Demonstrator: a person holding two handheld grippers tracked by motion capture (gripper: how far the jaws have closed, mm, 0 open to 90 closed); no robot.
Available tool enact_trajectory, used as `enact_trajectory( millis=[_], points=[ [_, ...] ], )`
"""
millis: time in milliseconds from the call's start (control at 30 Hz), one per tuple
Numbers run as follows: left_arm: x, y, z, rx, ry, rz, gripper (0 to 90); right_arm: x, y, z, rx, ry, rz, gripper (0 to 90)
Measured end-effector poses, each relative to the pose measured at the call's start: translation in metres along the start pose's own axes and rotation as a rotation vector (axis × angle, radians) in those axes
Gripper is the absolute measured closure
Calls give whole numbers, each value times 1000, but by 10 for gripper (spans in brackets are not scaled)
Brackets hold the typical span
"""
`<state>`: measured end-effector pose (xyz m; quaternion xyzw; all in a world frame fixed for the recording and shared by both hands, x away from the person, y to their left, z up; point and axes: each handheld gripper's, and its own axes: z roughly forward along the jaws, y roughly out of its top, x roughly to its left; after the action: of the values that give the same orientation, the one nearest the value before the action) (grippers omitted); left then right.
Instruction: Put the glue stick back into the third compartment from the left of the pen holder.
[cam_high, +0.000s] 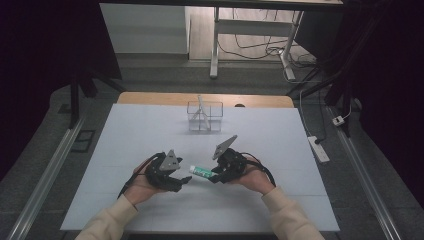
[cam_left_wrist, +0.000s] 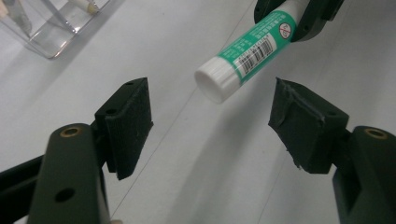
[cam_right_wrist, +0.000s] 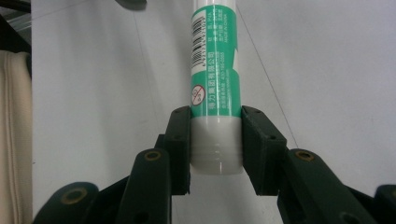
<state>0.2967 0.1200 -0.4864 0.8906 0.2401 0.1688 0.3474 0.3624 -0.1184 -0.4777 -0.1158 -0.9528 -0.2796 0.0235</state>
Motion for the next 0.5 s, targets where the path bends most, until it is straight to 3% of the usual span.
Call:
enact_trajectory(
  millis=[500],
  points=[
    [-8,8,15,46,-2,85,308,2,5,7,6,39,-4,643]
  ],
)
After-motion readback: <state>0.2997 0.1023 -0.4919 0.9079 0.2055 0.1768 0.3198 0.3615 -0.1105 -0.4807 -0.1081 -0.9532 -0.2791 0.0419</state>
